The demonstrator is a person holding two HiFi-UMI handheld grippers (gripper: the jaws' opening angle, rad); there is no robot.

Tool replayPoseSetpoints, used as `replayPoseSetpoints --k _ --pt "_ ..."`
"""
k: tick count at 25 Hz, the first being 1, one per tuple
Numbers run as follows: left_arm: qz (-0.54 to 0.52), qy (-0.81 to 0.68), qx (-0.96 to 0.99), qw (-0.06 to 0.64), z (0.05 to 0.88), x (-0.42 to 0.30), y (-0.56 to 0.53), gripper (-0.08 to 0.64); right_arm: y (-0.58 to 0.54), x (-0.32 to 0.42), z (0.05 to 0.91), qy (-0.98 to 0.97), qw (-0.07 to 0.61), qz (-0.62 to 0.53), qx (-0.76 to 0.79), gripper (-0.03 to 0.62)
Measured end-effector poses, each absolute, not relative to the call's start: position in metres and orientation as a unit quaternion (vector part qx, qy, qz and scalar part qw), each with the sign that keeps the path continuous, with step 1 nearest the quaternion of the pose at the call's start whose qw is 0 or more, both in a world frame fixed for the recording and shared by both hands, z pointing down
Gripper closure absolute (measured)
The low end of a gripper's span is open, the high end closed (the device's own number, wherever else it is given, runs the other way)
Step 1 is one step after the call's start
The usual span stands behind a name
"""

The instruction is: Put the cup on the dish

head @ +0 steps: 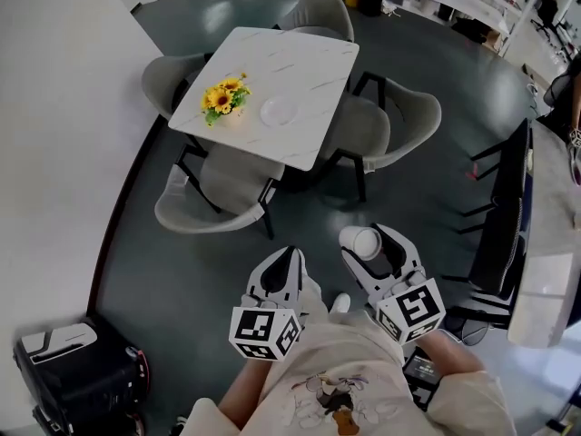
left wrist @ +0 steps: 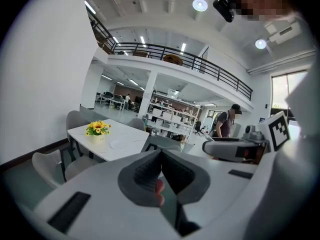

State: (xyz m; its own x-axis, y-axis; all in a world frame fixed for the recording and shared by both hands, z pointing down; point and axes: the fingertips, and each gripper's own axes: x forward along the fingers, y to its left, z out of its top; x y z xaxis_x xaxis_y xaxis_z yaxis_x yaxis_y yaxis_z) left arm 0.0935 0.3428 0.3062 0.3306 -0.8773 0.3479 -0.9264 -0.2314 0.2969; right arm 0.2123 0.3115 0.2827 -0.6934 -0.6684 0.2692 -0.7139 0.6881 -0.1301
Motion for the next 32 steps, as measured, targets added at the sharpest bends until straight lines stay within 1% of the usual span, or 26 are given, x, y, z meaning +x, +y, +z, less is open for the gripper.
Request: replayPoseSetpoints --k 4,10,19,25,32 --pt "0.057 -0.562 0.793 0.229 0.304 0.077 0.307 0.557 0.273 0.193 0.282 -0.907 0.109 0.113 0.392 0.321" --pt "0.071 -0.549 0.807 0.205 0.299 0.038 0.242 0.557 0.213 0.156 0.283 -0.898 0.122 0.107 0.409 0.321" --pt "0.065 -0.529 0.821 0.208 0.292 -0.018 0.178 0.557 0.152 0.108 0.278 -0.881 0.132 0.113 0.44 0.321" --pt "0.062 -0.526 0.819 0.222 0.298 -0.038 0.158 0.557 0.133 0.087 0.283 -0.88 0.135 0.124 0.437 0.321" --pt "0.061 -0.537 0.809 0.23 0.305 -0.043 0.116 0.557 0.085 0.083 0.294 -0.884 0.147 0.123 0.426 0.321"
